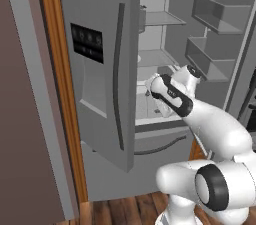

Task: Retrieve the steak from the fridge and place it on the saucepan with marinade on the stove.

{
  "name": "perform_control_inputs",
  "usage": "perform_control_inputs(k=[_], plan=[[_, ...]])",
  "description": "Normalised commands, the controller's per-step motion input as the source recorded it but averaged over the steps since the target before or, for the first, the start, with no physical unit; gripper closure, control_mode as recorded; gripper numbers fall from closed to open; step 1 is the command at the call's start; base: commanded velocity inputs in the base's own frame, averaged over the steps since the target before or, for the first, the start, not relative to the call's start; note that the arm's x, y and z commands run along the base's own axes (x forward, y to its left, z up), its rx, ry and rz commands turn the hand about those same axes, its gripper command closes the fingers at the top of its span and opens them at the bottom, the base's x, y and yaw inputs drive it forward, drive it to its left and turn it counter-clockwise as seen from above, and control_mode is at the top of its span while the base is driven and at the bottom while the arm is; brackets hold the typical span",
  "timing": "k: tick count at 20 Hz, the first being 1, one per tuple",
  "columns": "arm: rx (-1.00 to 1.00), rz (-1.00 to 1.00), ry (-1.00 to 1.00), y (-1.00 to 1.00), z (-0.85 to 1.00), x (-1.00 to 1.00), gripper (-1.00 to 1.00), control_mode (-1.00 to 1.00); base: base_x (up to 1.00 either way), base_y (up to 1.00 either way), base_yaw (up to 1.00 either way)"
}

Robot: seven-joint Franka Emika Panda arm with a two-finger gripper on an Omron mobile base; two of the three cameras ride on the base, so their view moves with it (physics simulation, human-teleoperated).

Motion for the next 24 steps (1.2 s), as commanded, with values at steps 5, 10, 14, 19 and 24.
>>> perform_control_inputs(k=[5,10,14,19,24], plan=[[0.11,0.19,0.00,0.07,-0.04,0.50,-1.00,-1.00,0.00,0.00,0.00],[0.12,0.24,0.09,0.41,0.00,0.14,-1.00,-1.00,0.00,0.00,0.00],[0.15,0.35,0.23,0.48,0.00,0.01,-1.00,-1.00,0.00,0.00,0.00],[0.19,0.34,0.29,0.34,0.00,-0.13,-1.00,-1.00,0.00,0.00,0.00],[0.19,0.27,0.33,0.60,0.00,-0.56,-1.00,-1.00,0.00,0.00,0.00]])
